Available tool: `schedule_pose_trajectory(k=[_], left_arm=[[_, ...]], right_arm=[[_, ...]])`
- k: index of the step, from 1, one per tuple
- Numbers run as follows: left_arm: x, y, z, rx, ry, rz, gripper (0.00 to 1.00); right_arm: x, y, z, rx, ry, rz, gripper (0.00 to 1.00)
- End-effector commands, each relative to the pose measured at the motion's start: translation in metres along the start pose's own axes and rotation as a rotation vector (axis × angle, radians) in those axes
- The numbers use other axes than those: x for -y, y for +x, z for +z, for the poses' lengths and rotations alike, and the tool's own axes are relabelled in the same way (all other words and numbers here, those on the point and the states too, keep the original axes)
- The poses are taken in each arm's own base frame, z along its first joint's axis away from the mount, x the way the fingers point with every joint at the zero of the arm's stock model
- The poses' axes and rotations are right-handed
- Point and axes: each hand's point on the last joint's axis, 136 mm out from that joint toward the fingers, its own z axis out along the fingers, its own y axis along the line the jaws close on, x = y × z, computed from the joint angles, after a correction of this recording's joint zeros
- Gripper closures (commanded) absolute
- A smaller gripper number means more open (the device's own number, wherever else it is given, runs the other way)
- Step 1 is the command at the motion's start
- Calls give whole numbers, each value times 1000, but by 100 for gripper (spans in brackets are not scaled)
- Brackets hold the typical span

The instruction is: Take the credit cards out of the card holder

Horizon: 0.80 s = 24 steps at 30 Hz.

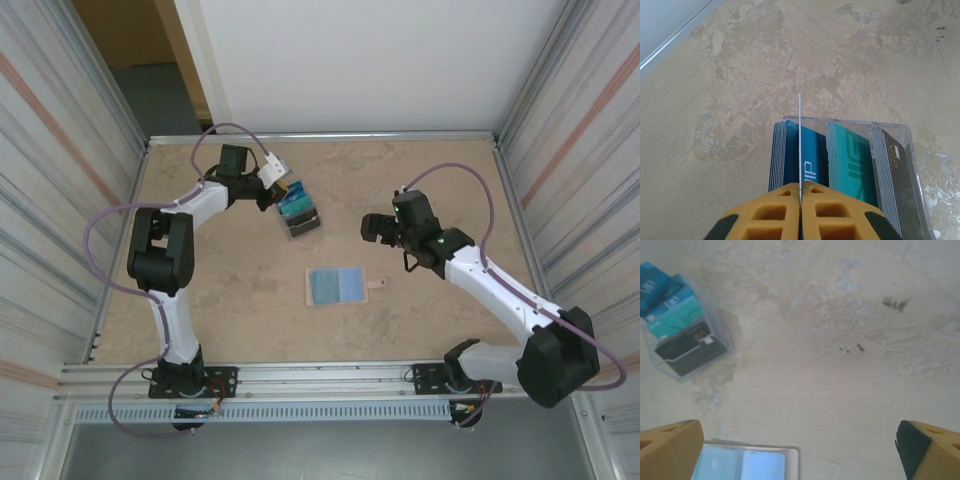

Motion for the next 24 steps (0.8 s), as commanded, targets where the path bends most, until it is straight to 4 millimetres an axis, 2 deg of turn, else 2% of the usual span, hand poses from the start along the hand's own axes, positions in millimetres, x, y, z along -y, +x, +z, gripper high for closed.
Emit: schedule_pose_trajectory(k=[1, 6, 11, 14, 17, 18, 21, 22, 24], left_arm=[[-4, -2, -2, 1, 2, 16, 84], [-3, -6, -5, 3, -7, 27, 83], [-1, -13, -11, 9, -28, 33, 82], [-2, -24, -21, 31, -66, 27, 74], [-3, -39, -37, 58, -137, 11, 57], [-3, -42, -42, 61, -173, 0, 44], [-1, -46, -59, 47, -299, -28, 17], [1, -45, -64, 43, -339, -38, 5], [8, -43, -77, 56, -418, -73, 1]], right_arm=[[6, 1, 5, -47, 67, 22, 1], [-1, 8, 16, -95, 93, 5, 1], [-9, 15, 18, -107, 105, -24, 1], [-15, 22, 18, -118, 102, -35, 1], [-19, 32, 17, -136, 115, -32, 1], [-20, 36, 17, -149, 118, -29, 1], [-26, 47, 15, -180, 131, -39, 1], [-28, 51, 15, -187, 138, -46, 1], [-36, 60, 13, -205, 135, -63, 1]])
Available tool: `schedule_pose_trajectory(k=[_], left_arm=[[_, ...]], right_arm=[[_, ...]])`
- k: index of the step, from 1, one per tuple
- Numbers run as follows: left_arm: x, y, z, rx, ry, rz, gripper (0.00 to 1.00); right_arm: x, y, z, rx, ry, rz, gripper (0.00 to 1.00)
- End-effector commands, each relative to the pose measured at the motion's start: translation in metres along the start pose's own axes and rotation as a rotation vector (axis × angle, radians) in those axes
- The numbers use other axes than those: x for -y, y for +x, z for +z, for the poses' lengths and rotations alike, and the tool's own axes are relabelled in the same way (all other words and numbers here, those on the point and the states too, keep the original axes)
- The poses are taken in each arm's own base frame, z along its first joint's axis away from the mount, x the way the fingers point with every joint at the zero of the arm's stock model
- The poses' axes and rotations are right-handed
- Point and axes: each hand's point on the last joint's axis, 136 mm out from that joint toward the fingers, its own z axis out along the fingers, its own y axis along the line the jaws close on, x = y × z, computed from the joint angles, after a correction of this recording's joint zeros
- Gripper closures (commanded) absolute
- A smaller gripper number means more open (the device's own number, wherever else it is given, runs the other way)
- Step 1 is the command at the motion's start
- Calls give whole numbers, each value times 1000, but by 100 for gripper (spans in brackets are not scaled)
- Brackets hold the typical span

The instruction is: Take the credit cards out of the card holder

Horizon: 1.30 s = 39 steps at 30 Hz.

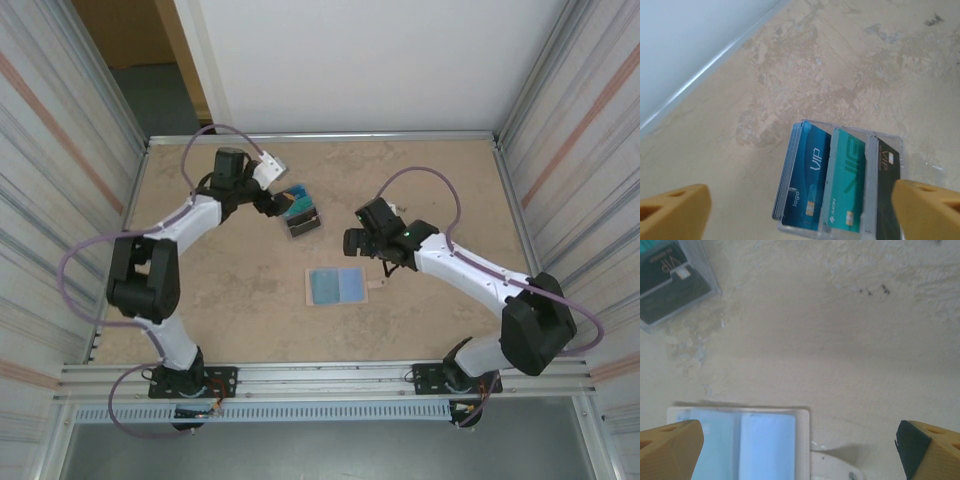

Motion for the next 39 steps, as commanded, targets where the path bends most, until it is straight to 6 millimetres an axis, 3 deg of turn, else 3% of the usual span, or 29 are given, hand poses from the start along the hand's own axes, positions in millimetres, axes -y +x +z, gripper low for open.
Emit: schedule_pose_trajectory(k=[1, 4, 9, 13, 17, 26, 39], left_arm=[[-11, -10, -29, 42, -195, -81, 1], [-4, -5, -54, 92, -246, -204, 1], [4, 22, -92, 127, -355, -393, 1], [9, 55, -112, 76, -436, -506, 1], [18, 71, -126, 86, -452, -578, 1], [25, 93, -137, 49, -488, -617, 1], [27, 101, -133, 28, -488, -651, 1]], right_arm=[[-8, 8, -4, -24, 35, 7, 1], [-24, 21, 1, -75, 8, -15, 1], [-45, 45, 14, -154, 2, -54, 12], [-63, 63, 27, -216, -1, -91, 26], [-81, 83, 39, -278, -21, -132, 34], [-104, 104, 50, -342, -43, -181, 41], [-101, 121, 61, -381, 9, -214, 50]])
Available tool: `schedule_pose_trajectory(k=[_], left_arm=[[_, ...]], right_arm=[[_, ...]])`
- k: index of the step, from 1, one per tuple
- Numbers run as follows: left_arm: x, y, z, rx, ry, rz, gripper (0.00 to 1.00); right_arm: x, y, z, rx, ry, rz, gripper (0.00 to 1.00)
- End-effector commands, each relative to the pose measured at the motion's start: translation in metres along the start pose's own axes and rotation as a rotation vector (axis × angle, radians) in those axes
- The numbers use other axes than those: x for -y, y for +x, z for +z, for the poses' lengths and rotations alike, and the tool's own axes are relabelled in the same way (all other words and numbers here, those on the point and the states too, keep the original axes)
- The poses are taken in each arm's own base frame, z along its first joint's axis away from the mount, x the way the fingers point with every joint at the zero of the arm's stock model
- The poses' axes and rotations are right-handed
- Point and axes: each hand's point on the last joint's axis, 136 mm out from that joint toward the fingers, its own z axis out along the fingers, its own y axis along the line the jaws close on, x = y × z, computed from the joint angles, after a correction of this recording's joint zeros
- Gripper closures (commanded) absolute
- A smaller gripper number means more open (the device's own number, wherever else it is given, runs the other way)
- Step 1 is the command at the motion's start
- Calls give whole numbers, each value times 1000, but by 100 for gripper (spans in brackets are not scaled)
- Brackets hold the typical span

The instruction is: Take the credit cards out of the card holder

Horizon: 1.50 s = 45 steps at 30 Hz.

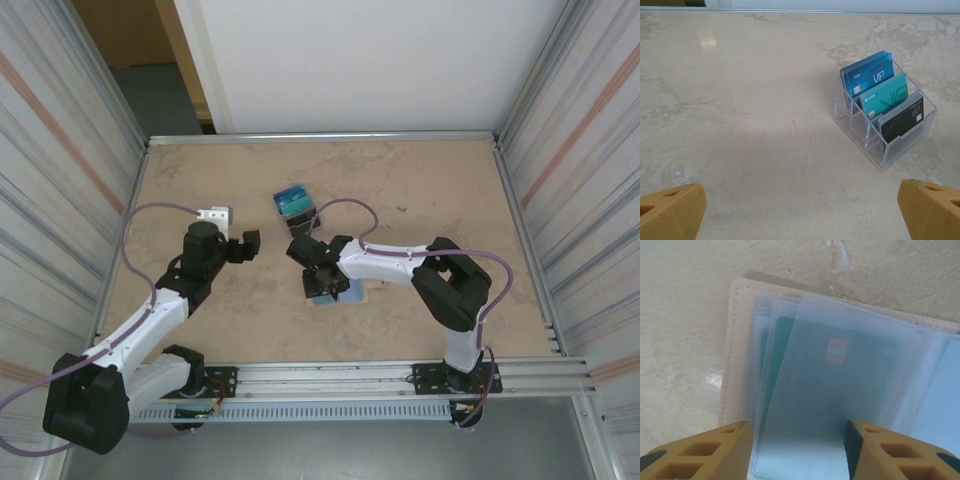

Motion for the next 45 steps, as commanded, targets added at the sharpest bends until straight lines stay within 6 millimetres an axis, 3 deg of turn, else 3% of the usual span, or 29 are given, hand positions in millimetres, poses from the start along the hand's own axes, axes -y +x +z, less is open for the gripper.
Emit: schedule_pose_trajectory(k=[1, 13, 20, 28, 36, 45], left_arm=[[-4, 2, -1, 4, -22, -19, 1], [-4, 0, -2, 2, -22, -14, 1], [0, -8, -9, 30, 2, -8, 1], [9, -19, -17, 65, 27, 19, 1], [37, -18, -20, 61, 40, 154, 1], [81, 5, -18, 16, 80, 325, 1]], right_arm=[[3, 6, 3, -23, 32, 2, 50], [13, 12, 9, -32, 58, 18, 62], [17, 1, -7, 26, 30, 41, 73], [39, -8, -23, 79, 39, 119, 74], [73, -5, -33, 112, 58, 226, 66], [100, -2, -40, 131, 15, 342, 63]])
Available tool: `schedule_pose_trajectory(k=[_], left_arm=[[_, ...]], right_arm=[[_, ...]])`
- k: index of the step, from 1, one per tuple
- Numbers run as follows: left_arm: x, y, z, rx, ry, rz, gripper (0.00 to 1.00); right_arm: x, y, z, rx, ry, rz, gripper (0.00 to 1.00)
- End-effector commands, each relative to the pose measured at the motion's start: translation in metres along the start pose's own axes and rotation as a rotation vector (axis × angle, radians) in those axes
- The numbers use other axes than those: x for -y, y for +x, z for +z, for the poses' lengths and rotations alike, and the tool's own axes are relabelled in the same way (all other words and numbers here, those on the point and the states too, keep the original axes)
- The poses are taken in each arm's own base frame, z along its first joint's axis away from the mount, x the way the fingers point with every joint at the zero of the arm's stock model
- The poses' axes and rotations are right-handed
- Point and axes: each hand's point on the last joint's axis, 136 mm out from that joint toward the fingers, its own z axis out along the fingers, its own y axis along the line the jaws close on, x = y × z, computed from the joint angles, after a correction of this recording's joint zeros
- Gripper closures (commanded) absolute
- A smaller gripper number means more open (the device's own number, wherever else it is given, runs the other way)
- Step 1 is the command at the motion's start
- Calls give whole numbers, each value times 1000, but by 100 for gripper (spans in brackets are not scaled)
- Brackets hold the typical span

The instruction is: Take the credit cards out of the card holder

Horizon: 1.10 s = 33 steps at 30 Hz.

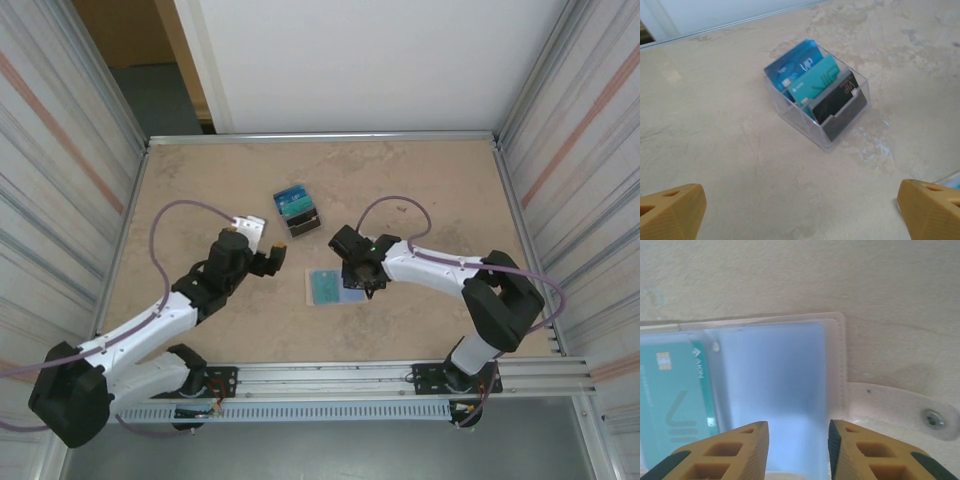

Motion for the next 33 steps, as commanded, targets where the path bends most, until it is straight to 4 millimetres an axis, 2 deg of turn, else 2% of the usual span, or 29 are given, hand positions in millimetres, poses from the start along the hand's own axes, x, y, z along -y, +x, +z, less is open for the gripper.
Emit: schedule_pose_trajectory(k=[1, 5, 9, 13, 17, 22, 28, 33], left_arm=[[9, -4, 0, -3, -29, 79, 1], [31, 7, 3, -39, -8, 140, 1], [47, 19, 6, -71, 12, 137, 1], [55, 31, 10, -96, 49, 59, 1], [60, 42, 15, -132, 57, 37, 1], [69, 55, 24, -185, 42, 95, 1], [77, 67, 34, -235, 30, 78, 1], [78, 72, 40, -252, 19, 75, 1]], right_arm=[[8, -10, -12, 41, -42, 84, 62], [18, -19, -23, 78, -105, 146, 60], [17, -25, -34, 115, -217, 180, 60], [1, -26, -45, 131, -376, 178, 59], [-15, -24, -51, 117, -477, 138, 62], [-34, -15, -42, 44, -534, 96, 69], [-53, -6, -24, -25, -507, 41, 74], [-59, 1, -8, -73, -486, 29, 77]])
